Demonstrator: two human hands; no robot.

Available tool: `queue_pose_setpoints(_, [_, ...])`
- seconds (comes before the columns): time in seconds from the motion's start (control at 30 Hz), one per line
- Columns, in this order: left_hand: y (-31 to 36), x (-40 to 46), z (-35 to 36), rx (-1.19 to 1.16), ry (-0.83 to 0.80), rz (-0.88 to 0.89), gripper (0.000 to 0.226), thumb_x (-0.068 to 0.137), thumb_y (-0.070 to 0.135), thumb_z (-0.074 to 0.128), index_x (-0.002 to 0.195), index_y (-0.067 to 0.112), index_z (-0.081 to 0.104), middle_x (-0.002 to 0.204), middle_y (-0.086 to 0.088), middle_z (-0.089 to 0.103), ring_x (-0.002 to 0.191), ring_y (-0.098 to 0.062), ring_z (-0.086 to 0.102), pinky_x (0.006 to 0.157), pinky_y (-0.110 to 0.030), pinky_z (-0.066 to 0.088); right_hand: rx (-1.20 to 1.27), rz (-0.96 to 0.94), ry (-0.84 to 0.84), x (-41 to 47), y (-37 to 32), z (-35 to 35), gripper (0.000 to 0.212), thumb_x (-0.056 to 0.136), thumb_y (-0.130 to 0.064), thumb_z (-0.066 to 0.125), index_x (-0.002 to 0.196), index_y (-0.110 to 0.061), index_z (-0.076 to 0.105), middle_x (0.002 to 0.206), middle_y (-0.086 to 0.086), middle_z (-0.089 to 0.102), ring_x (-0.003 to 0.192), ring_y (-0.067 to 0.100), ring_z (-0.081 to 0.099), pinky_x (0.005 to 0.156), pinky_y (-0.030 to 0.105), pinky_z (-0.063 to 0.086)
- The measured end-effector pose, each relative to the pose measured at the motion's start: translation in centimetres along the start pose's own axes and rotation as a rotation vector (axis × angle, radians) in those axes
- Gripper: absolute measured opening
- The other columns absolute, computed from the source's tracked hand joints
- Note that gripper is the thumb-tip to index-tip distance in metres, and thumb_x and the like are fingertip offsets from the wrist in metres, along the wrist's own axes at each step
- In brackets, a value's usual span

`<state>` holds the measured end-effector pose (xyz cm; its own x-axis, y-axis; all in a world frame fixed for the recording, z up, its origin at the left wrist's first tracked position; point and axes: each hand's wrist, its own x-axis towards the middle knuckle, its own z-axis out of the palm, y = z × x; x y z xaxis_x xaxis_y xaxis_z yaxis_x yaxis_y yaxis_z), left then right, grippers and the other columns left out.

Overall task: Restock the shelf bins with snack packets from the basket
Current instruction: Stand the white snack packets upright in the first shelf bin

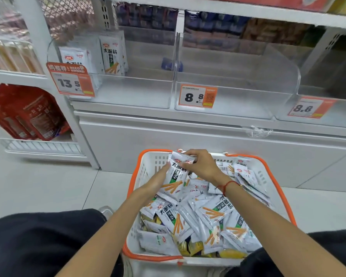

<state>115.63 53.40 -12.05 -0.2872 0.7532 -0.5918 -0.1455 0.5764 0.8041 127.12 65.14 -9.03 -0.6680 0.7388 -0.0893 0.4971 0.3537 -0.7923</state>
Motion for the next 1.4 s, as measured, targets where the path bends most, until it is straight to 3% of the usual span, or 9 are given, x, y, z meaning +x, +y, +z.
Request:
queue_pose_setpoints(0.33, [-0.4,-0.5,-0.2,0.021,0.11,0.026,0.054,0.103,0.036,0.038,0.15,0.013,0.024,0.156,-0.006,0.025,0.142,-0.025,0.027,0.113,-0.04,0.022,-0.012,0.095,0.241,0.5,-0.8,1.8,0.035,0.096,-0.04,0.05,0.121,-0.016,0.053,0.114,0.0,0.053,0.09,0.012,0.052,0.072,0.027,0.041])
queue_pose_setpoints(0.5, [-1.3,-0.5,-1.9,-0.043,0.325,-0.007,0.045,0.104,0.027,0.035,0.146,0.011,0.036,0.13,-0.004,0.049,0.117,-0.021,0.047,0.096,-0.03,0.033,-0.357,0.055,-0.258,-0.2,0.9,3.2,0.023,0.095,-0.025,0.051,0.109,-0.014,0.065,0.118,0.006,0.063,0.098,0.023,0.062,0.083,0.035,0.052])
queue_pose_setpoints(0.6, [-1.7,-0.7,-2.7,-0.133,0.39,-0.023,0.031,0.104,0.021,0.034,0.131,0.011,0.045,0.111,0.0,0.052,0.102,-0.019,0.051,0.085,-0.023,0.029,-0.59,-0.005,-0.494,-1.3,1.2,5.5,0.033,0.086,-0.045,0.063,0.091,-0.013,0.069,0.095,0.006,0.067,0.087,0.02,0.062,0.072,0.031,0.05])
queue_pose_setpoints(0.73, [-2.9,-1.0,-3.3,-0.164,0.404,-0.064,0.036,0.103,0.024,0.035,0.131,0.006,0.05,0.107,-0.007,0.054,0.098,-0.022,0.051,0.086,-0.03,0.035,-0.99,-0.125,-0.55,-3.3,2.2,8.6,0.03,0.084,-0.04,0.066,0.084,-0.011,0.058,0.095,0.007,0.058,0.095,0.024,0.054,0.079,0.032,0.042])
queue_pose_setpoints(0.93, [-3.3,-1.1,-2.3,-0.246,0.427,0.003,0.032,0.103,0.019,0.036,0.129,0.011,0.052,0.12,-0.006,0.061,0.096,-0.023,0.059,0.073,-0.027,0.045,-0.884,0.029,-0.43,-4.0,3.2,9.4,0.07,0.087,-0.014,0.063,0.141,0.004,0.023,0.118,0.012,0.059,0.111,0.028,0.056,0.084,0.03,0.041])
queue_pose_setpoints(1.03, [-3.1,-1.6,-1.6,-0.229,0.409,0.046,0.034,0.102,0.016,0.038,0.134,0.021,0.047,0.121,0.002,0.059,0.093,-0.012,0.06,0.067,-0.021,0.045,-0.664,0.12,-0.451,-3.6,3.5,8.1,0.014,0.087,-0.02,0.062,0.087,-0.013,0.05,0.079,0.003,0.052,0.08,0.023,0.054,0.06,0.023,0.039])
queue_pose_setpoints(1.1, [-2.9,-1.8,-1.5,-0.213,0.398,0.07,0.034,0.101,0.014,0.037,0.133,0.024,0.044,0.117,0.005,0.057,0.085,-0.001,0.057,0.058,-0.013,0.045,-0.449,0.188,-0.442,-2.8,3.4,7.0,0.038,0.093,-0.026,0.057,0.063,-0.016,0.035,0.063,0.001,0.038,0.058,0.017,0.042,0.049,0.023,0.028])
queue_pose_setpoints(1.33, [-2.8,-1.6,-2.0,-0.223,0.47,0.003,0.039,0.099,0.017,0.032,0.136,0.008,0.043,0.127,-0.008,0.054,0.098,-0.021,0.054,0.071,-0.027,0.039,0.157,0.189,-0.096,-0.7,1.7,3.3,0.036,0.099,-0.022,0.046,0.099,0.013,0.056,0.08,0.029,0.056,0.074,0.022,0.045,0.07,0.029,0.037])
queue_pose_setpoints(1.4, [-2.3,-1.9,-1.9,-0.196,0.438,0.034,0.042,0.101,0.013,0.029,0.141,0.008,0.038,0.121,-0.003,0.051,0.099,-0.019,0.05,0.077,-0.026,0.041,0.205,0.151,-0.159,-0.7,0.3,2.9,0.032,0.1,-0.024,0.046,0.087,0.005,0.051,0.07,0.013,0.042,0.075,0.022,0.039,0.072,0.03,0.034])
